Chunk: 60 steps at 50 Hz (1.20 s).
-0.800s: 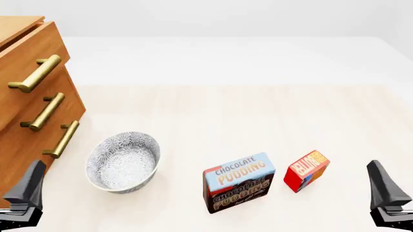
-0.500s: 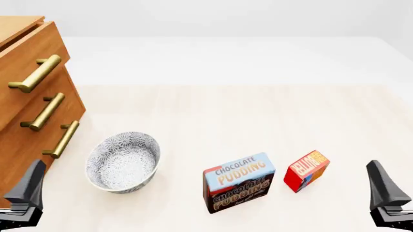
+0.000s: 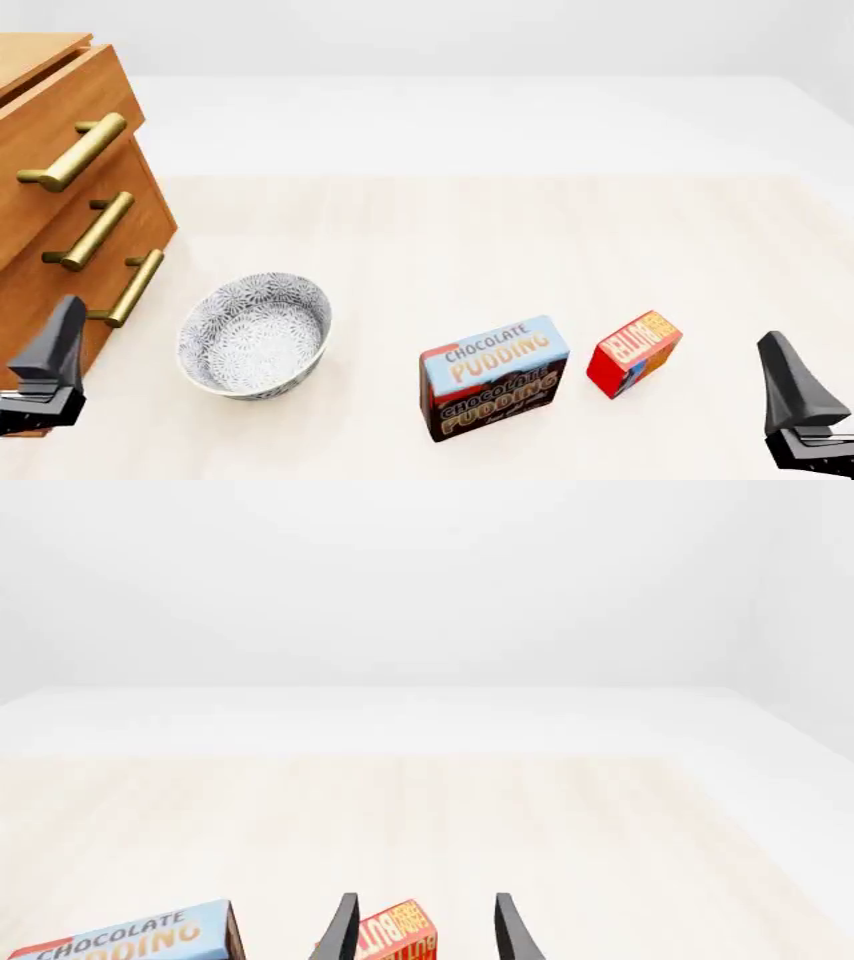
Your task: Put the butter at the back in the top drawer of the cabinet and close it.
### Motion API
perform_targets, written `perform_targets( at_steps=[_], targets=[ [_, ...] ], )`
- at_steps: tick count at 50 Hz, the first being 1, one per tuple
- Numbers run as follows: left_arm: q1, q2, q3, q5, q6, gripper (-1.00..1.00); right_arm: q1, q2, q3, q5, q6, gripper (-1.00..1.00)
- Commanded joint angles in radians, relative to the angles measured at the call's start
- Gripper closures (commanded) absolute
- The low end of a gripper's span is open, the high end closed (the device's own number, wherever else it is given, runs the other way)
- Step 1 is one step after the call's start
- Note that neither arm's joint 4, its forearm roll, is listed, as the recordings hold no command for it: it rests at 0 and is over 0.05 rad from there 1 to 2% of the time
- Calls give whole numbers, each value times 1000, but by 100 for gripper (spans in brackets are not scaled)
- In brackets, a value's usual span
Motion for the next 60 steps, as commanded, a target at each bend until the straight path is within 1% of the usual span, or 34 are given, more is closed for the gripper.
perform_targets(
  at_steps=[1, 2, 4, 8, 15, 18, 24, 26, 29, 32, 33, 35, 37, 38, 39, 40, 42, 47, 49, 52, 59, 60],
  targets=[
    [17, 129, -58, -64, 49, -100, 0, 0, 0, 0, 0, -100],
    [17, 135, -75, -42, 73, -100, 0, 0, 0, 0, 0, -100],
    [12, 128, -92, -17, 88, -100, 0, 0, 0, 0, 0, -100],
    [5, 142, -114, -2, 109, -100, 0, 0, 0, 0, 0, -100],
    [-16, 169, -155, 29, 171, -100, 0, 0, 0, 0, 0, -100],
    [-25, 176, -165, 36, 185, -100, 0, 0, 0, 0, 0, -100],
    [-46, 206, -188, 48, 249, -100, 0, 0, 0, 0, 0, -100],
    [-50, 207, -193, 54, 257, -100, 0, 0, 0, 0, 0, -100],
    [-55, 214, -209, 75, 294, -100, 0, 0, 0, 0, 0, -100],
    [-58, 222, -214, 79, 313, -100, 0, 0, 0, 0, 0, -100],
    [-63, 226, -220, 87, 334, -100, 0, 0, 0, 0, 0, -100],
    [-62, 218, -239, 114, 336, -100, 0, 0, 0, 0, 0, -100],
    [-65, 213, -249, 127, 353, -100, 0, 0, 0, 0, 0, -100],
    [-65, 213, -249, 127, 353, -100, 0, 0, 0, 0, 0, -100],
    [-72, 219, -259, 135, 373, -100, 0, 0, 0, 0, 0, -100],
    [-72, 219, -259, 135, 373, -100, 0, 0, 0, 0, 0, -100],
    [-73, 236, -265, 133, 399, -100, 0, 0, 0, 0, 0, -100],
    [-79, 257, -296, 155, 420, -100, 0, 0, 0, 0, 0, -100],
    [-73, 277, -291, 147, 449, -100, 0, 0, 0, 0, 0, -100],
    [-76, 273, -308, 165, 454, -100, 0, 0, 0, 0, 0, -100],
    [-82, 293, -328, 182, 525, -100, 0, 0, 0, 0, 0, -100],
    [-82, 293, -328, 182, 525, -100, 0, 0, 0, 0, 0, -100]
  ],
)
